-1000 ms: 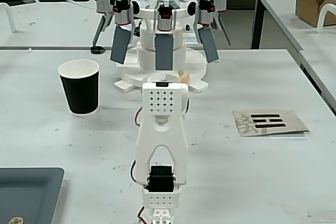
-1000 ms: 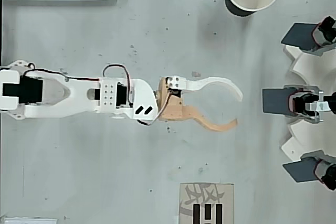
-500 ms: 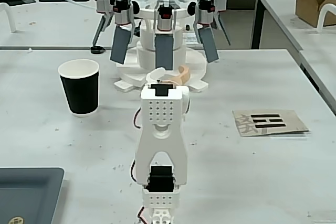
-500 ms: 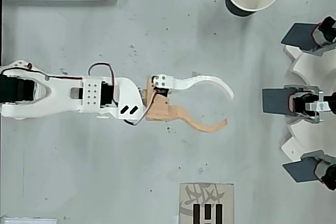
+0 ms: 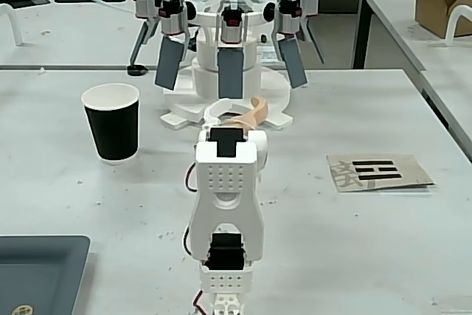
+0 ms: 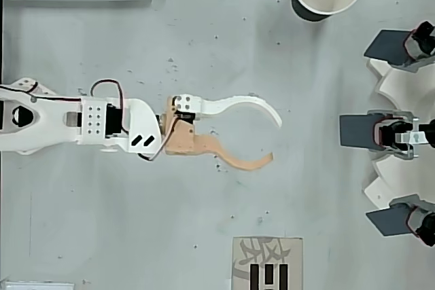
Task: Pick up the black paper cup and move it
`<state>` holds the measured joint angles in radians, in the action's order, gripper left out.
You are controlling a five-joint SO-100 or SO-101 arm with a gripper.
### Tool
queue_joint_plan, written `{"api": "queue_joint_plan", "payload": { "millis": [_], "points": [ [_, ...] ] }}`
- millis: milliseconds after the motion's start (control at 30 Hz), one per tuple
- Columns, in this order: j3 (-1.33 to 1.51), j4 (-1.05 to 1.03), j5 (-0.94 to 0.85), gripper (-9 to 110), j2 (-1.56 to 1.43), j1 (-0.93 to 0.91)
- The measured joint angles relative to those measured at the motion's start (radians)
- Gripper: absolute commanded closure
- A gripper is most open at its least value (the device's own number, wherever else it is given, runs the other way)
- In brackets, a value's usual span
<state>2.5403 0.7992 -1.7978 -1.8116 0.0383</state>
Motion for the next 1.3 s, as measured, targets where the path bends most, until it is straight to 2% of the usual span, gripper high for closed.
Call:
{"api": "queue_joint_plan", "payload": {
  "millis": [567, 1300],
  "points": [
    [0.239, 0.048, 0.0, 82, -0.201, 0.121],
    [0.365, 0.084, -0.023, 50, -0.281, 0.204]
  ]
}}
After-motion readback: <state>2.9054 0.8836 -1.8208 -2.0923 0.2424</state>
